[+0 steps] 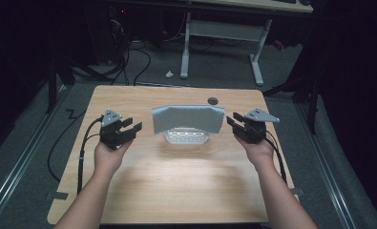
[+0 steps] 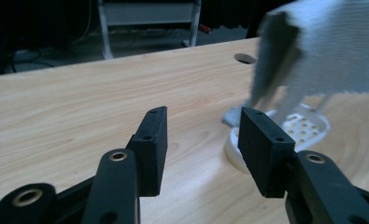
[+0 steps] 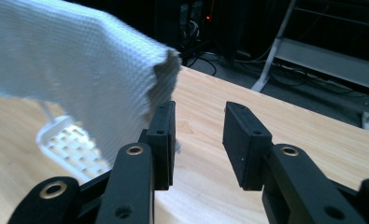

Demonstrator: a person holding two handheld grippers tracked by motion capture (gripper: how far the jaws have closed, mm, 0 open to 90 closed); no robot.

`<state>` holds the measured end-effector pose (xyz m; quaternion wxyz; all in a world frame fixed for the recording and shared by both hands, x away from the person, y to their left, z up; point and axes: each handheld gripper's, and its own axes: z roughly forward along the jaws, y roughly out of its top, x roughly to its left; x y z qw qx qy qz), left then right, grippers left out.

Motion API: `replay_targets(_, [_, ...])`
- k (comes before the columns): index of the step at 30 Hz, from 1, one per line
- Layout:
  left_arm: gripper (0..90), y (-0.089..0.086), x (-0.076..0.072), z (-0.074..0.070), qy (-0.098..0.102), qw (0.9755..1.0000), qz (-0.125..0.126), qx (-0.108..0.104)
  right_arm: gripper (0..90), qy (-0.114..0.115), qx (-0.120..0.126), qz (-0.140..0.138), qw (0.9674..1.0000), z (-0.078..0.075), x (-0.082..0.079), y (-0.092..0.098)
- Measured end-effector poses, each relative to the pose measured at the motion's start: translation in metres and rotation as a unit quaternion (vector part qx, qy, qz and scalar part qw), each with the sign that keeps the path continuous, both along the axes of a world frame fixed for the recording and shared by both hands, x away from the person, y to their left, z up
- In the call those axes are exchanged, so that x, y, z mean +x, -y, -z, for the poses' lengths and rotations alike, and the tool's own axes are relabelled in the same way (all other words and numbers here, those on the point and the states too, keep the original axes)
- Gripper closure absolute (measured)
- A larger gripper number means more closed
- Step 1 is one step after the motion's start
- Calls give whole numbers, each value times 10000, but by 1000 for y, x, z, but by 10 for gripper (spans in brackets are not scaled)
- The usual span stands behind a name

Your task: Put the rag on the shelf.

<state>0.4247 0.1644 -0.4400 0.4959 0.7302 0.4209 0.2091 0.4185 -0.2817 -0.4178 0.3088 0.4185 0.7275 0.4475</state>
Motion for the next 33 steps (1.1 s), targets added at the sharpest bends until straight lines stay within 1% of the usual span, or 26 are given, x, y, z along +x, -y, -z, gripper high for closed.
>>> replay_targets(1, [517, 0, -6, 0, -23, 10000, 40, 39, 633, -29, 31, -33, 10000, -2, -5, 1])
replay_targets(2, [510, 1, -12, 0, 6, 9999, 88, 80, 624, -49, 52, -73, 9999, -3, -10, 2])
replay_targets(3, [499, 2, -19, 1, 43, 9998, 136, 138, 617, -31, 48, -113, 9999, -4, -15, 1])
replay_targets(4, [492, 4, -28, 2, 73, 9997, 185, 171, 607, 61, 22, -122, 9999, -5, -22, 1])
replay_targets(6, [480, 6, -40, 6, 74, 9993, 291, 212, 577, 23, -41, -120, 9999, -5, -36, -2])
replay_targets(8, [470, 10, -53, 10, 78, 9985, 423, 333, 571, 136, -64, -138, 9998, -3, -48, -5])
replay_targets(9, [464, 12, -59, 12, 99, 9982, 456, 386, 565, 135, -51, -151, 9998, -1, -55, -6])
replay_targets(12, [455, 21, -78, 23, 27, 9972, 683, 314, 519, 157, -90, -189, 9997, 5, -74, -13])
replay_targets(14, [448, 31, -87, 32, -174, 9958, 830, 349, 504, 82, -52, -201, 9998, 12, -86, -19])
replay_targets(15, [446, 36, -92, 36, -225, 9951, 906, 337, 494, 4, -21, -236, 9997, 16, -91, -22])
replay_targets(16, [443, 42, -97, 40, -280, 9943, 982, 307, 484, -36, -78, -251, 9996, 20, -97, -26])
replay_targets(18, [436, 56, -109, 50, -379, 9923, 1129, 337, 480, -103, -100, -283, 9995, 30, -108, -36])
replay_targets(19, [431, 60, -112, 53, -393, 9914, 1190, 365, 472, -152, -113, -304, 9994, 38, -115, -43])
replay_targets(21, [418, 72, -125, 66, -405, 9887, 1339, 536, 464, -270, -163, -357, 9989, 49, -123, -53])
replay_targets(22, [414, 75, -129, 71, -402, 9882, 1370, 559, 452, -388, -125, -394, 9984, 57, -128, -60])
replay_targets(23, [414, 78, -135, 77, -417, 9874, 1392, 626, 442, -432, -112, -438, 9980, 62, -130, -63])
replay_targets(24, [421, 80, -137, 79, -474, 9863, 1434, 668, 439, -462, -45, -439, 9980, 71, -135, -67])
replay_targets(25, [420, 82, -138, 81, -519, 9846, 1495, 738, 460, -454, 21, -397, 9982, 78, -139, -68])
replay_targets(26, [417, 83, -139, 83, -552, 9837, 1507, 809, 473, -507, 34, -344, 9981, 86, -143, -70])
replay_targets(27, [415, 83, -139, 83, -578, 9839, 1500, 785, 437, -754, -100, -472, 9960, 92, -143, -75])
replay_targets(28, [415, 82, -138, 83, -611, 9842, 1495, 731, 435, -785, -238, -561, 9951, 94, -144, -77])
replay_targets(29, [415, 81, -137, 83, -636, 9845, 1478, 698, 442, -713, -419, -629, 9946, 95, -146, -78])
replay_targets(30, [413, 81, -136, 83, -652, 9847, 1464, 684, 445, -702, -448, -623, 9946, 96, -147, -77])
replay_targets(32, [412, 78, -134, 82, -665, 9856, 1421, 633, 443, -845, -285, -571, 9944, 98, -144, -73])
replay_targets(33, [411, 77, -133, 83, -683, 9860, 1384, 639, 443, -833, -290, -573, 9945, 98, -143, -72])
